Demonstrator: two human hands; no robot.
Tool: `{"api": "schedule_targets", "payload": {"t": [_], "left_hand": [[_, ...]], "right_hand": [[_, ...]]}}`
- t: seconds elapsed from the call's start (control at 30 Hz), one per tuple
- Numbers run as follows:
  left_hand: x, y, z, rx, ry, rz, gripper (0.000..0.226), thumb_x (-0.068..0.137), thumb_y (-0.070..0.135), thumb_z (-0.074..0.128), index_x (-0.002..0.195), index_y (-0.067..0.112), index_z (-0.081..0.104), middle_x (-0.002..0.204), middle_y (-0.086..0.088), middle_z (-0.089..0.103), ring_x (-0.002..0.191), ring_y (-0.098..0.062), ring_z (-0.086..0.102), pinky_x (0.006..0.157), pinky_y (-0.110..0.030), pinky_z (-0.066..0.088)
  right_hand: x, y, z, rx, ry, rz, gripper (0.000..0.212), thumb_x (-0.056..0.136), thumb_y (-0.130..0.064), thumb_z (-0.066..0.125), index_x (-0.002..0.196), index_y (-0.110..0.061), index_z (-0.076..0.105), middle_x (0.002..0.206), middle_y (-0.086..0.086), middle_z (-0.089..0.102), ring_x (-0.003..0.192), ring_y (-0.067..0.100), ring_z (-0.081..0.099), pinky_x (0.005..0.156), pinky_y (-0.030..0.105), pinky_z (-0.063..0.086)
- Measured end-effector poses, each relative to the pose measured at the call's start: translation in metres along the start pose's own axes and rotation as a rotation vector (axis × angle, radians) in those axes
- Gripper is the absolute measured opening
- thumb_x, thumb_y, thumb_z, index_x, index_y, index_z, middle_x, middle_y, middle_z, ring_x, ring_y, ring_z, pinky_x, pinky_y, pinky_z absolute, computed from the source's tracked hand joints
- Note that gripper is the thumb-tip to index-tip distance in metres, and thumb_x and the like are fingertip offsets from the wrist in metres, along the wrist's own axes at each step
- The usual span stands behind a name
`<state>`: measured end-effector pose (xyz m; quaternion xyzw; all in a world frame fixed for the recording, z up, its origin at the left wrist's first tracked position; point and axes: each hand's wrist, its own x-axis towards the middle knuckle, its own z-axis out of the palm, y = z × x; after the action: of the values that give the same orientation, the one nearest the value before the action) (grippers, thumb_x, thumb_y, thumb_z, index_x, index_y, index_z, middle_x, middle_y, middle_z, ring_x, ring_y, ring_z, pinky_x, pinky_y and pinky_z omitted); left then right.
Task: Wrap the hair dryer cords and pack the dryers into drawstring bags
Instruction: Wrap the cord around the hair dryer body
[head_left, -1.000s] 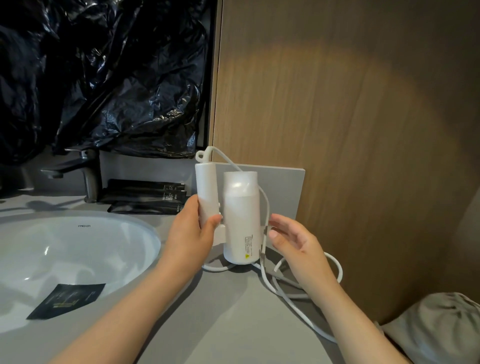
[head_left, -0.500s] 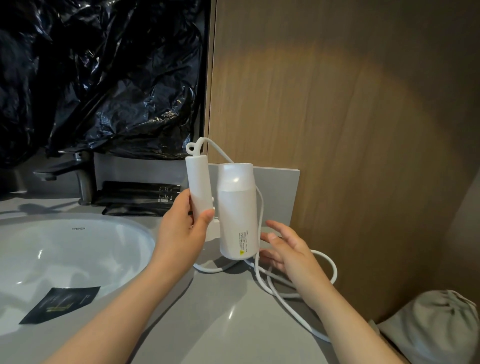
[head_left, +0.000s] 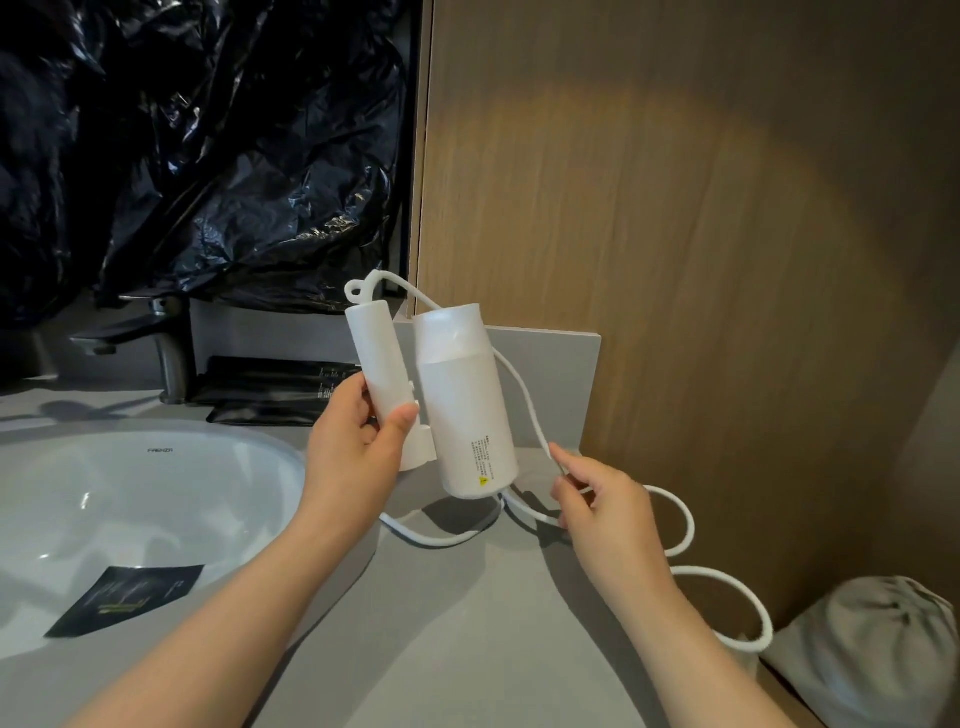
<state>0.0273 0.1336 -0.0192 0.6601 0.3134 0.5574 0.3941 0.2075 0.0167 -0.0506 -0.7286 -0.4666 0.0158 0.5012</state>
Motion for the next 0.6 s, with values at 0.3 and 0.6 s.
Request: {"api": "schedule_targets", "payload": {"t": [0.3,0.6], "left_hand": [[0.003,-0.001,0.001,-0.109,0.074,-0.103,0.026,0.092,0.019,0.062,0.117,0.018,0.056,0.107,0.002,0.071,0.094,-0.014,0.069,0.085,-0.045,0.056],[0.007,-0.004,-0.004,-0.133,0.189,-0.099,0.035,0.089,0.026,0.067,0.12,0.02,0.051,0.11,0.001,0.069,0.098,-0.016,0.068,0.089,-0.047,0.055]], "right_hand": [[-0.006,-0.008,0.0,-0.301,-0.247,-0.195,0.043,0.101,-0.02,0.041,0.141,-0.034,0.045,0.102,-0.005,0.059,0.085,0.007,0.054,0.067,0.013,0.04],[-0.016,-0.02,-0.001,-0.224,-0.377,-0.224,0.025,0.094,-0.024,0.056,0.113,-0.035,0.068,0.081,-0.01,0.065,0.074,0.009,0.058,0.068,0.023,0.05]]}}
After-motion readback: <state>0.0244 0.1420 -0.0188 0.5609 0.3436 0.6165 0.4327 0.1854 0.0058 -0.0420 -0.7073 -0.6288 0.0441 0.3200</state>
